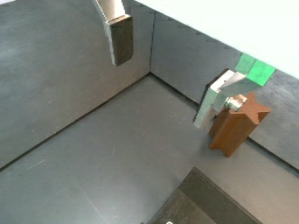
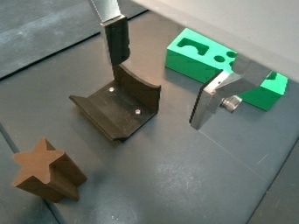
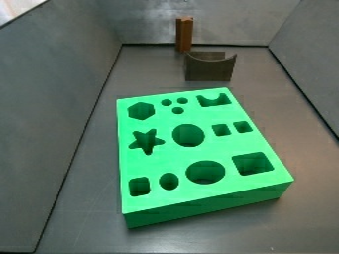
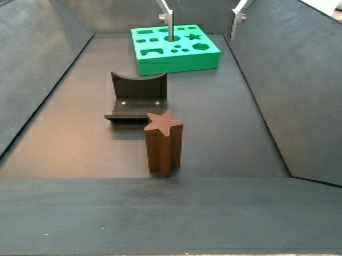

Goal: Pick up the star object. Move up. Move to above the board. Insert the star object.
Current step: Pick up the star object.

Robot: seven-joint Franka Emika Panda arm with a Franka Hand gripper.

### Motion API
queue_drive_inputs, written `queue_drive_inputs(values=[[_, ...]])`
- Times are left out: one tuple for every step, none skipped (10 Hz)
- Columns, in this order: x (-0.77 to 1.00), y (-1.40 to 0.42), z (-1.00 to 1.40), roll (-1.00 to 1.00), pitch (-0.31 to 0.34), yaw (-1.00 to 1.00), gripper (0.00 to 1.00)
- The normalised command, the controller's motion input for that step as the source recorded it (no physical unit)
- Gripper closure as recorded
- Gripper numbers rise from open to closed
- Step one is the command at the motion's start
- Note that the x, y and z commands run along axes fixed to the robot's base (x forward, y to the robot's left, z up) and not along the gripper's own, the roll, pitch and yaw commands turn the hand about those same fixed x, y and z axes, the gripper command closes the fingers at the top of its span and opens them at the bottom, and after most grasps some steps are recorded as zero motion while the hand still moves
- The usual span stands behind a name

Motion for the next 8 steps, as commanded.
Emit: queue_drive_inputs(values=[[0.13, 0.26, -0.27, -0.04, -0.011, 0.00, 0.00], [0.51, 0.52, -0.23, -0.08, 0.000, 0.07, 0.00], [0.71, 0.53, -0.28, 0.00, 0.043, 0.13, 0.00], [0.71, 0.51, -0.37, 0.00, 0.059, 0.17, 0.00], [0.44, 0.55, -0.33, 0.06, 0.020, 0.09, 0.00], [0.33, 0.59, -0.36, 0.04, 0.000, 0.07, 0.00], [0.04, 0.62, -0.39, 0.00, -0.037, 0.08, 0.00], [0.00, 0.60, -0.37, 0.00, -0.074, 0.00, 0.00]])
